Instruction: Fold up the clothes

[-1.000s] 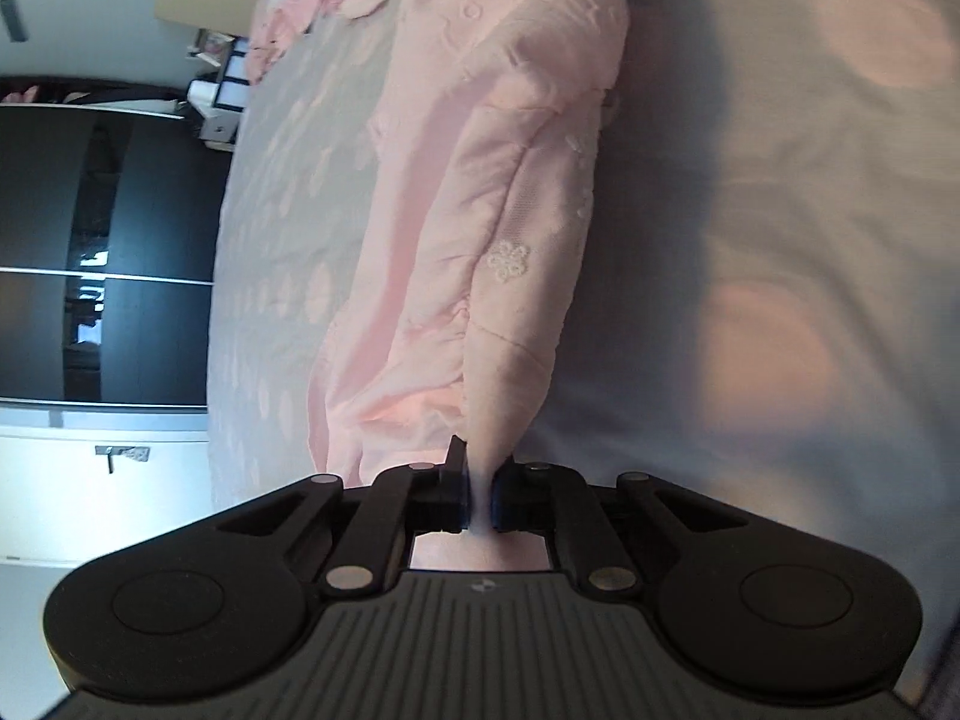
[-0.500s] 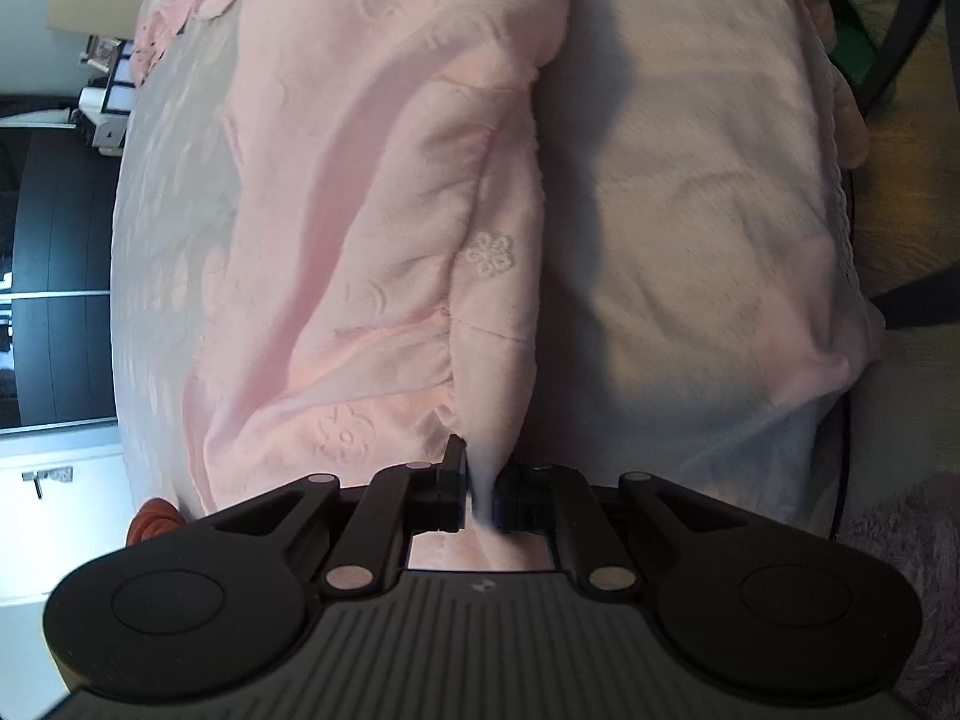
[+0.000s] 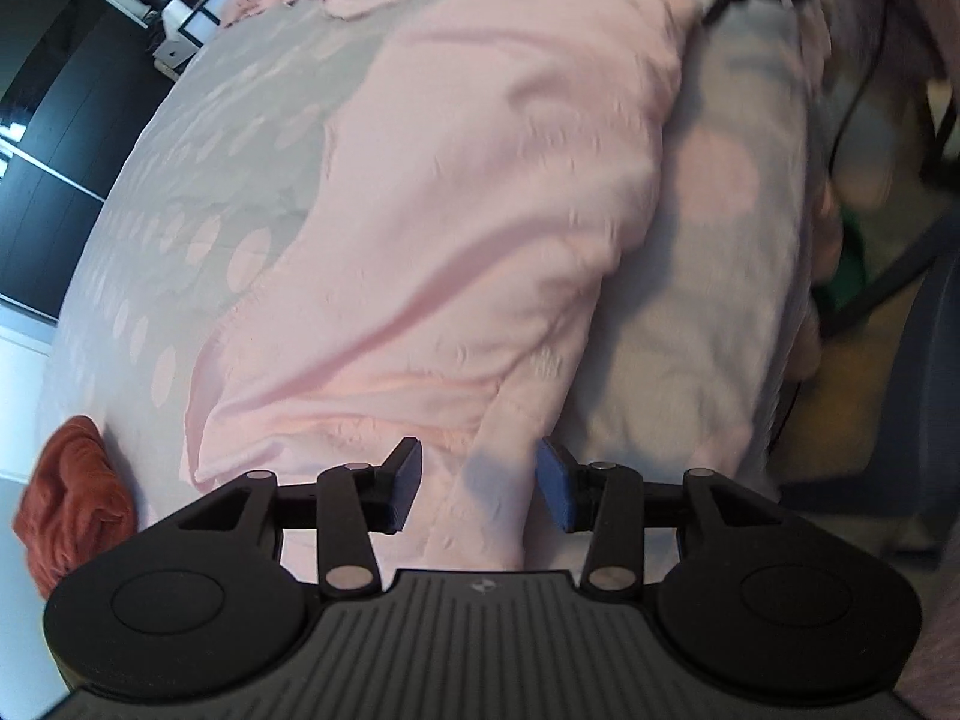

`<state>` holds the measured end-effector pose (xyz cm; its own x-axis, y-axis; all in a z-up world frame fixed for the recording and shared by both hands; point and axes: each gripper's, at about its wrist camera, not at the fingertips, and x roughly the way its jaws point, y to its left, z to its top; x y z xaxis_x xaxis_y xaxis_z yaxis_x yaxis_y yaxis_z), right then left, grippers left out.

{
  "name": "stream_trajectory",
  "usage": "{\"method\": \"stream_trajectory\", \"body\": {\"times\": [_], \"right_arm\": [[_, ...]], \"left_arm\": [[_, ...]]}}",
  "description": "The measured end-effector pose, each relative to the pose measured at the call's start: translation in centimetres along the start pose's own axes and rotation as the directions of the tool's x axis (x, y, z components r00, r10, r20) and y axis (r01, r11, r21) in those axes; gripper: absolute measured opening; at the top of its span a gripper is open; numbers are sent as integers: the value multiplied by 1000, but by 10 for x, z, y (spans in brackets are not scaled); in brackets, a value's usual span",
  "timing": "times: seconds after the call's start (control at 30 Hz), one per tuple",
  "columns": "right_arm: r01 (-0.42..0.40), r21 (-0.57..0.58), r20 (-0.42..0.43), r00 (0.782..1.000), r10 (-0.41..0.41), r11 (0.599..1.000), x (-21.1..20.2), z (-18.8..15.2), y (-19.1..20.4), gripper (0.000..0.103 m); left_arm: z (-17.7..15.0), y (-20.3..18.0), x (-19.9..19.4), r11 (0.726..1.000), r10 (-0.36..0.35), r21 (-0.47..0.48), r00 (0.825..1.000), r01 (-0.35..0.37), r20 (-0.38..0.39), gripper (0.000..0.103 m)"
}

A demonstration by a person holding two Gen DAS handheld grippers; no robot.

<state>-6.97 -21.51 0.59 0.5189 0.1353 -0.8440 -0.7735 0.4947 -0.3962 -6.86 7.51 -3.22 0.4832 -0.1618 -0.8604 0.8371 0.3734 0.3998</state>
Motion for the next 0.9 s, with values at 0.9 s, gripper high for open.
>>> {"method": "stream_trajectory", "body": {"times": [0.9], "right_arm": [[-198, 468, 130, 979, 155, 861, 75, 42, -31, 20]], "left_arm": [[31, 50, 88, 873, -109, -466, 989, 146, 104, 41]]}}
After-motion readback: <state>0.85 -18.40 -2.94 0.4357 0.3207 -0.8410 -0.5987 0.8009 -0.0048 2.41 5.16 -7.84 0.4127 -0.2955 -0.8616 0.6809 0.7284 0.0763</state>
